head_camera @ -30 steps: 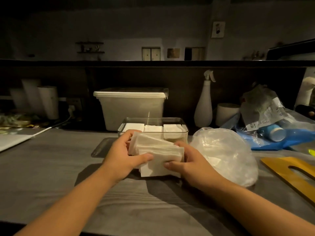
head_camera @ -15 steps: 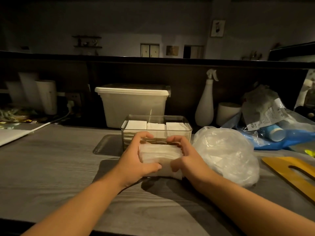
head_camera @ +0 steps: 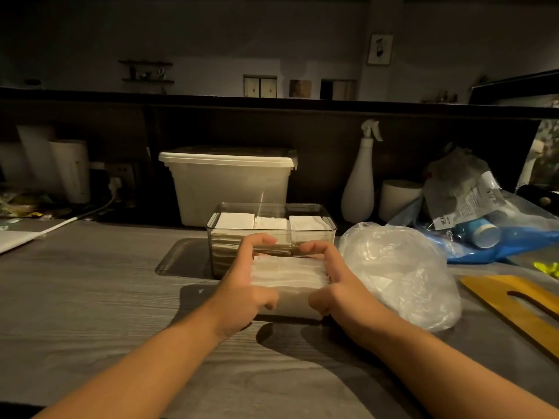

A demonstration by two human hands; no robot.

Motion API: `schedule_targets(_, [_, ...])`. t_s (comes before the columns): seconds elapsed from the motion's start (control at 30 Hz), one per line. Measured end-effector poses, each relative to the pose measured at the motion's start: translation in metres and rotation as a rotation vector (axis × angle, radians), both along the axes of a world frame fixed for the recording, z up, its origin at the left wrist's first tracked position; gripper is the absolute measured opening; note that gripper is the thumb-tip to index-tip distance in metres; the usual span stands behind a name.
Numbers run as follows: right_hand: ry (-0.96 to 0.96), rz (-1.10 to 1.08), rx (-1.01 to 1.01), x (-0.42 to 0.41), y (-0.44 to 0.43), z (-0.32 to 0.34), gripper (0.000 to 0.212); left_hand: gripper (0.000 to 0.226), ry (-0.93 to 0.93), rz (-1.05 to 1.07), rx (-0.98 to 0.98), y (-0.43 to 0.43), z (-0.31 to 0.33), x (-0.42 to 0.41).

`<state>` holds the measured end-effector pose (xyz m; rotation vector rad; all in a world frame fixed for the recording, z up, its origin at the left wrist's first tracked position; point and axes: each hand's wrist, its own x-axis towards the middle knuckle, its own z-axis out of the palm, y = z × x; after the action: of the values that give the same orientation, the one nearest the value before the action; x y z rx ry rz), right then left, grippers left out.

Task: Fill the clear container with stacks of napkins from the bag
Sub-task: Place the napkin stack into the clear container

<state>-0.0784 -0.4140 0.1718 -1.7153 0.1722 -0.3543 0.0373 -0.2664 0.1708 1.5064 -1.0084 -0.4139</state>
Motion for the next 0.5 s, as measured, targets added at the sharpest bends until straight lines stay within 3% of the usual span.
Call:
schedule_targets(0.17, [-0.038,-0.175,0.001,0.003,-0.003,-0.003,0.059,0.071,0.055,0.08,-0.016,-0.002,0.002,-0.001])
schedule_targets(0.3, [0.037,-0.106,-0.017,-0.001,-0.001,-0.005,0.062,0.072,0.027,0.055,0.045,-0.002,0.004,-0.009])
schedule_targets(0.5, [-0.027,-0.065,-0.041,-0.006,0.005,0.001,0.063,0.072,0.041,0.052,-0.005,-0.003,0.005,-0.007])
